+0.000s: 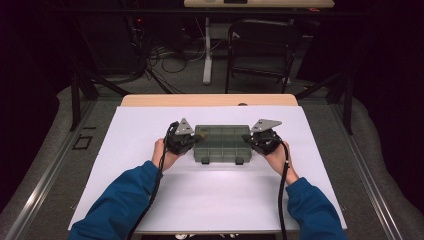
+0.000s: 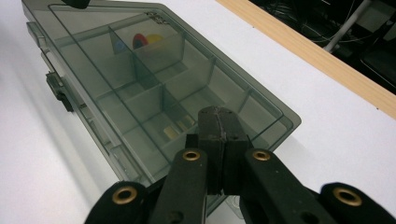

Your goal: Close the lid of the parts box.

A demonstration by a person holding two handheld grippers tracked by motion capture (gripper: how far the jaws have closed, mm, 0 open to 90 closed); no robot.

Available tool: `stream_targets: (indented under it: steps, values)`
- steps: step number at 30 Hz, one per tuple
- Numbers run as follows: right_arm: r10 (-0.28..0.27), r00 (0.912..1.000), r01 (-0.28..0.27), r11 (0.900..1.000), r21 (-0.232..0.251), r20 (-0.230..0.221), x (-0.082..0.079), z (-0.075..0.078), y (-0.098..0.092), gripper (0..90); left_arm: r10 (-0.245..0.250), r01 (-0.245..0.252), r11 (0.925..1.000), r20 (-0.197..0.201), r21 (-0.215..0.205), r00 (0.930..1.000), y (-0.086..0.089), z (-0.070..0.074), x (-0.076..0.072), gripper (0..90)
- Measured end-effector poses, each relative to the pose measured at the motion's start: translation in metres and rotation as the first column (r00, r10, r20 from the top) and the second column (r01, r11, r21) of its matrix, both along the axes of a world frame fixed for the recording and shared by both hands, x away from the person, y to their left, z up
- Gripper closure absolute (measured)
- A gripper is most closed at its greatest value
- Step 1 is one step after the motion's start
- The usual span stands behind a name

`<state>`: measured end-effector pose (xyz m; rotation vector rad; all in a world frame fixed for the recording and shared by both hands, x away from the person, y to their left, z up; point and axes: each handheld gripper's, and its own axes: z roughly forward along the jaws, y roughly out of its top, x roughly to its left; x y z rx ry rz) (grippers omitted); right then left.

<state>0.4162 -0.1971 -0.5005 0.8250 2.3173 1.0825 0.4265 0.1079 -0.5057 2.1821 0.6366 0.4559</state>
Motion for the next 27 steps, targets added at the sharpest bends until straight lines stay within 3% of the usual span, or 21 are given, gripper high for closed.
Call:
stream_targets:
  steps: [9, 24, 26, 27]
  values:
    - [-0.001, 0.9997, 0.001, 1.000, -0.022, -0.026, 0.002, -0.006, 0.000, 90.0, -0.001, 0.001, 1.0000, -0.012, 0.007, 0.9999, -0.002, -0.006, 0.001, 89.8]
    - [0.000, 0.9978, -0.004, 0.998, -0.064, -0.066, 0.003, -0.013, 0.002, 90.0, -0.006, 0.008, 0.9986, -0.029, 0.051, 0.9995, -0.007, -0.012, 0.000, 89.9]
    - [-0.003, 0.9973, -0.002, 0.998, -0.068, -0.073, 0.004, -0.012, 0.002, 90.0, -0.007, 0.011, 0.9978, -0.051, 0.065, 0.9987, -0.007, -0.014, 0.001, 89.9]
    - [-0.007, 0.9953, 0.000, 0.997, -0.078, -0.096, 0.005, -0.014, 0.003, 90.0, -0.006, 0.009, 0.9989, -0.054, 0.047, 0.9985, -0.005, -0.015, 0.001, 89.9]
